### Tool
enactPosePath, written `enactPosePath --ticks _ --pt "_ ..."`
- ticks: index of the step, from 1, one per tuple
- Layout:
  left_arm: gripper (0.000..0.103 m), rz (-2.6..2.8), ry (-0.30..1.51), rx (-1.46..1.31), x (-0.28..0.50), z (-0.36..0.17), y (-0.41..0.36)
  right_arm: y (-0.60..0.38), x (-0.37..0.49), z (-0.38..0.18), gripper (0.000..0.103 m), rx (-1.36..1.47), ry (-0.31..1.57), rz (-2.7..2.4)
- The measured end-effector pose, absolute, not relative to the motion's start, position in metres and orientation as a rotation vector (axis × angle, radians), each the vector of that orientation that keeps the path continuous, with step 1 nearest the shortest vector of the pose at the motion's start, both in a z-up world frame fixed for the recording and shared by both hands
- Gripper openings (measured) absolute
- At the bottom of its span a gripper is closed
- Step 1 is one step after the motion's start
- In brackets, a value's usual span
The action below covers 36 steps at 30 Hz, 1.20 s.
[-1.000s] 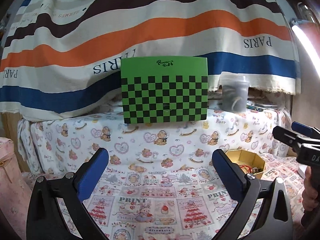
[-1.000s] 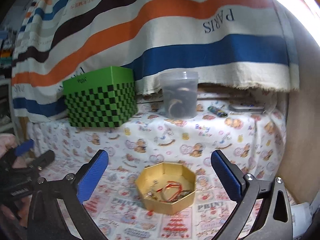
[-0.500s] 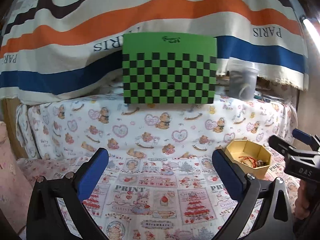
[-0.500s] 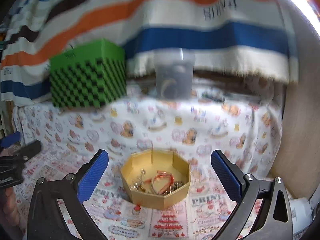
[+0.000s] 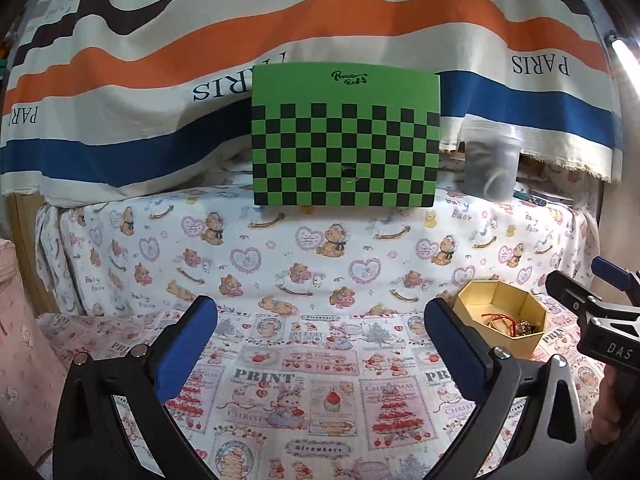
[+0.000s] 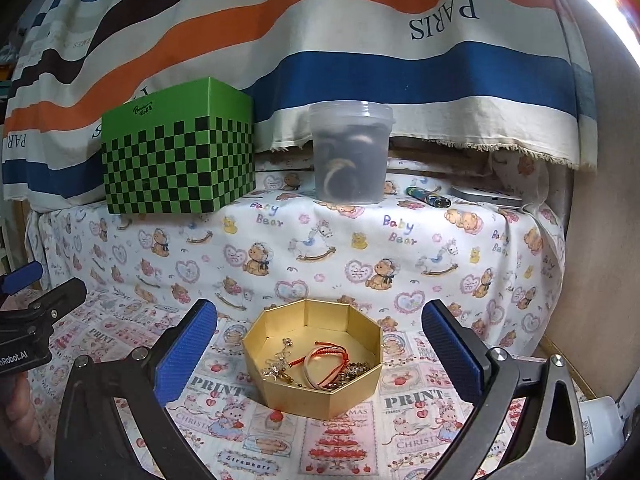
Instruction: Organize jewelry
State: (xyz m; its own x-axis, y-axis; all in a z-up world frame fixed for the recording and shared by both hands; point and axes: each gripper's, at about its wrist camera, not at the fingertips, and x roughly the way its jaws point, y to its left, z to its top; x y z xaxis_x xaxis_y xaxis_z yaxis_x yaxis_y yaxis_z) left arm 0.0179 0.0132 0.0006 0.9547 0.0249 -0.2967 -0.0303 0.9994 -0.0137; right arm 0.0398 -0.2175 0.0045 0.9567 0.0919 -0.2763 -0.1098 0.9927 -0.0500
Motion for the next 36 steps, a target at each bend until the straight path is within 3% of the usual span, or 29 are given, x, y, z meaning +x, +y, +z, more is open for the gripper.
enactPosePath --ticks 36 --pt "0.103 0.025 0.303 -0.01 0.0182 0.0003 0.0113 -0.2176 0.037 0.0046 0.103 -0.072 0.282 0.106"
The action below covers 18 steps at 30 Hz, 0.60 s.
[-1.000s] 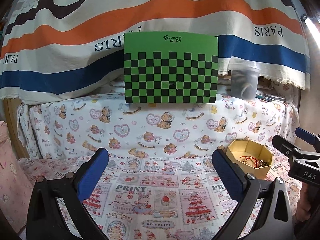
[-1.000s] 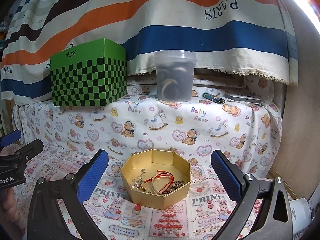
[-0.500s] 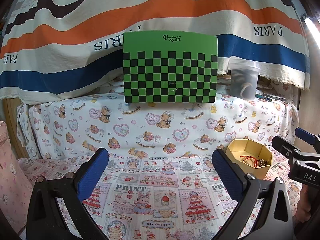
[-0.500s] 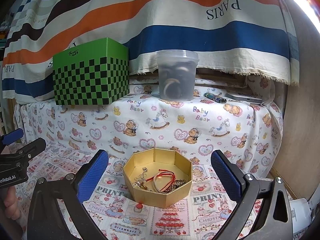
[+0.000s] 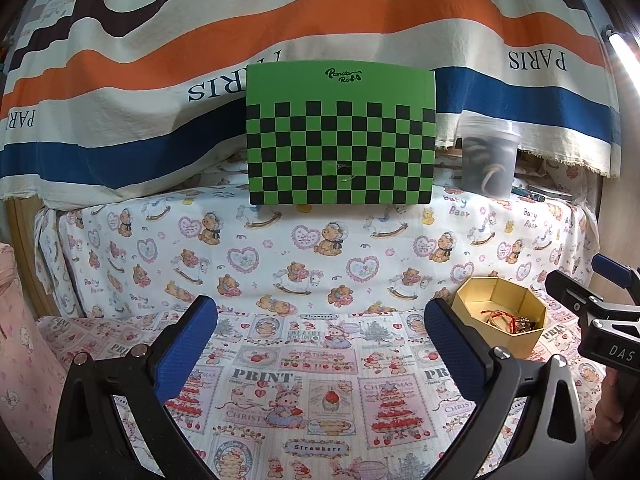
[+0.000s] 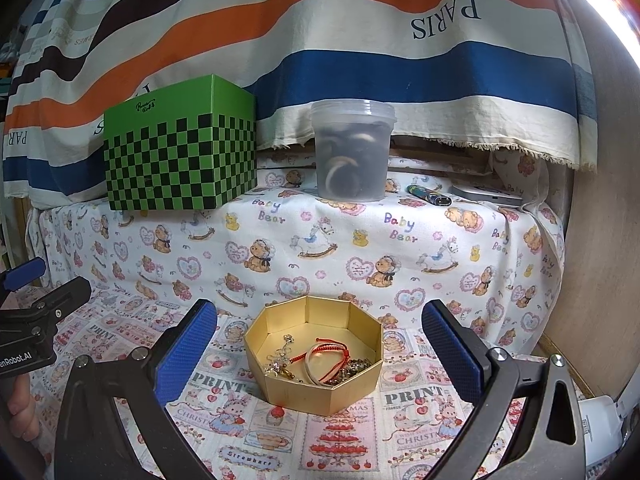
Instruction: Organize jewelry
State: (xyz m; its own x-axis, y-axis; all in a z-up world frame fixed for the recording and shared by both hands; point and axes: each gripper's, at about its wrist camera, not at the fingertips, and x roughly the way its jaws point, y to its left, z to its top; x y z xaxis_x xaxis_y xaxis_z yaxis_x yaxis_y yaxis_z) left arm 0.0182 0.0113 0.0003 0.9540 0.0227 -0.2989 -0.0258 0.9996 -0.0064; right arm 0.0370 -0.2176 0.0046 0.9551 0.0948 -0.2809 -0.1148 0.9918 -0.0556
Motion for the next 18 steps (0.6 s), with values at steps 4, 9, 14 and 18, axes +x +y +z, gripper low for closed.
enactPosePath --ticks 4,9,14,18 --pt "0.103 0.024 0.304 -0.009 0.0184 0.0003 0.0114 -0.218 0.0368 0.0045 0.103 -0.072 0.281 0.106" --pt "0.103 0.033 0.307 -0.007 0.0183 -0.0005 0.0125 -0.2179 0.0367 0.0044 0.103 -0.072 0.282 0.106" --pt "0.103 0.034 0.308 -0.006 0.0188 -0.0003 0.0123 -0.2184 0.0372 0.0043 0.103 -0.072 0.282 0.106" --pt "0.103 0.033 0.309 -0.006 0.0193 -0.0002 0.0123 -0.2185 0.0369 0.0043 0.103 -0.072 0.282 0.106"
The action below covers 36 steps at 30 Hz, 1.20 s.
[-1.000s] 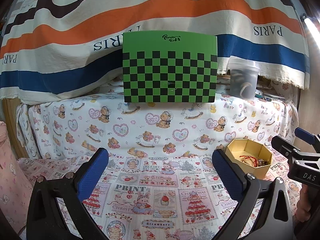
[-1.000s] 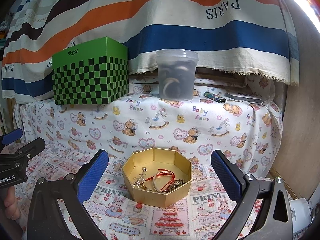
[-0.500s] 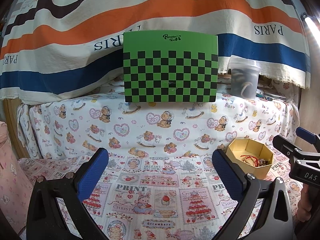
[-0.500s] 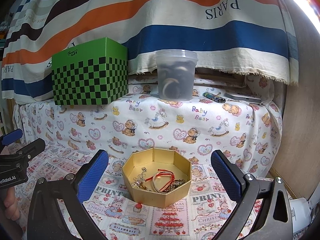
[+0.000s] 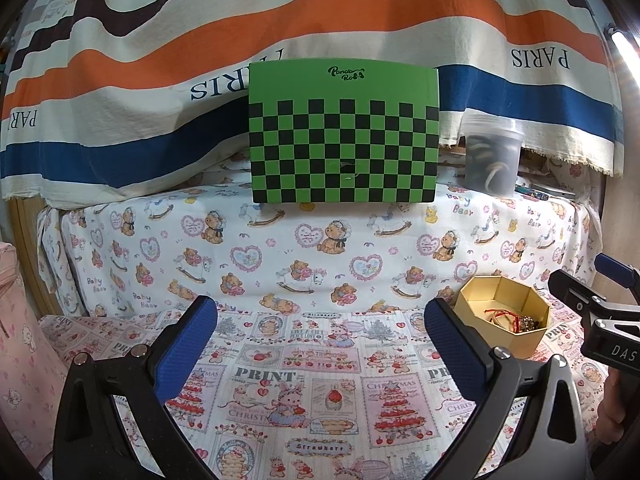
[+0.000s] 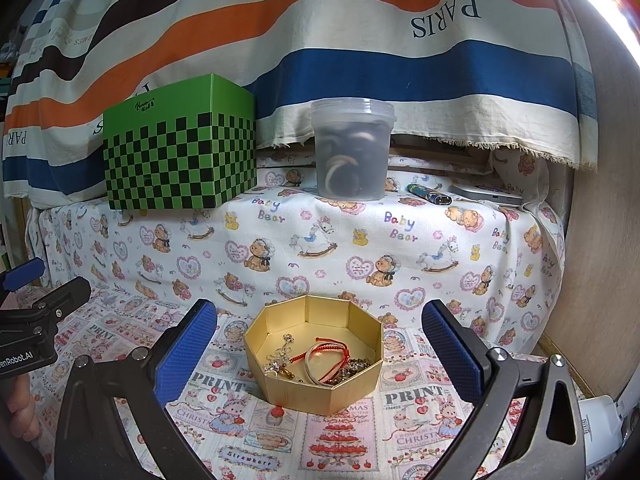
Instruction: Organize jewelry
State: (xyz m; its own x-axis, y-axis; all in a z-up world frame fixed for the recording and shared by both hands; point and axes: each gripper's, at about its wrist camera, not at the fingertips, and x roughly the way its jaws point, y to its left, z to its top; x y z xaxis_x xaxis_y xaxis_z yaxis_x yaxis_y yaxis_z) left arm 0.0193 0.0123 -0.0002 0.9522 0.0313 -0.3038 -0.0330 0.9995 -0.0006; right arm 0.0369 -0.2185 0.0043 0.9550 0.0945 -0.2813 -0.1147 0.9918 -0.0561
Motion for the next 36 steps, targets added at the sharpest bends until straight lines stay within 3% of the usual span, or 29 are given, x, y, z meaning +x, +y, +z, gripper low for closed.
enactPosePath --ticks 36 --pt "0.103 0.04 0.306 0.001 0.0178 0.0007 0.0128 -0.2185 0.0373 0.0043 0.103 -0.073 0.282 0.107"
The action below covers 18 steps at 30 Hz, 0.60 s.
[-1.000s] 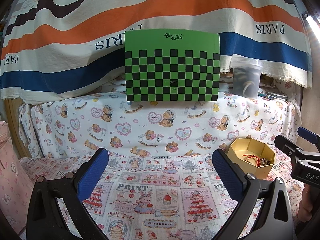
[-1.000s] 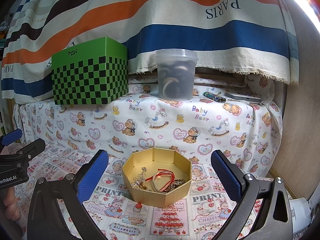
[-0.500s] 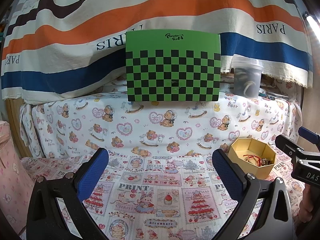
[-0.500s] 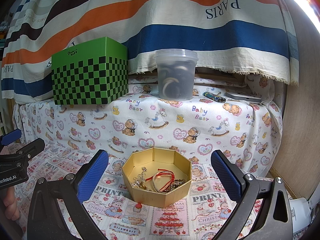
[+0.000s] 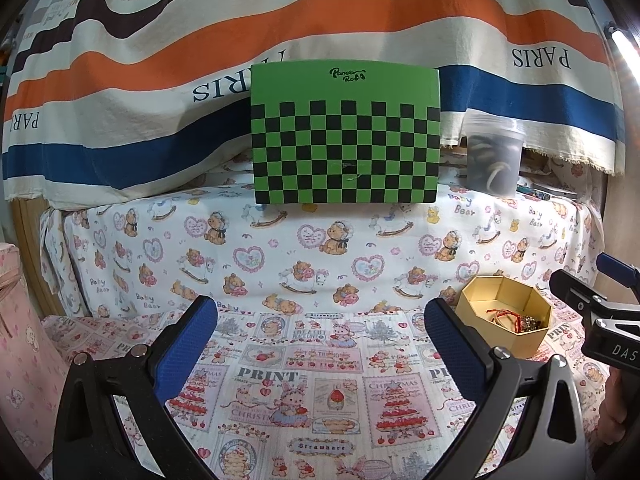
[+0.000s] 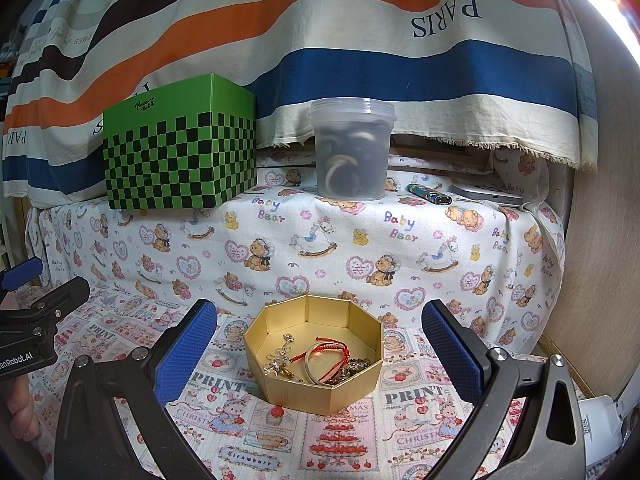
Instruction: Organize jewelry
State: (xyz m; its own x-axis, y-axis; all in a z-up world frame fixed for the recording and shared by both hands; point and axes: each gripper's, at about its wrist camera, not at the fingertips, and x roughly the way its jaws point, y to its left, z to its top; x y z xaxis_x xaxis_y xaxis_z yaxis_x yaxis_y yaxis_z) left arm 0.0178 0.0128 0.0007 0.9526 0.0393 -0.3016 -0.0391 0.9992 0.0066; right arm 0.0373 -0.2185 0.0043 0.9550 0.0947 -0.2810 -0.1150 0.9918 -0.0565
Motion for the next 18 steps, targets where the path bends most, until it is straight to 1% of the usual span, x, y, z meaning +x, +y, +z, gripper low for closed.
enactPosePath --ticks 18 --pt "0.103 0.042 0.308 -0.001 0.0182 0.0007 0.0138 -0.218 0.0375 0.0041 0.103 -0.072 0.282 0.106"
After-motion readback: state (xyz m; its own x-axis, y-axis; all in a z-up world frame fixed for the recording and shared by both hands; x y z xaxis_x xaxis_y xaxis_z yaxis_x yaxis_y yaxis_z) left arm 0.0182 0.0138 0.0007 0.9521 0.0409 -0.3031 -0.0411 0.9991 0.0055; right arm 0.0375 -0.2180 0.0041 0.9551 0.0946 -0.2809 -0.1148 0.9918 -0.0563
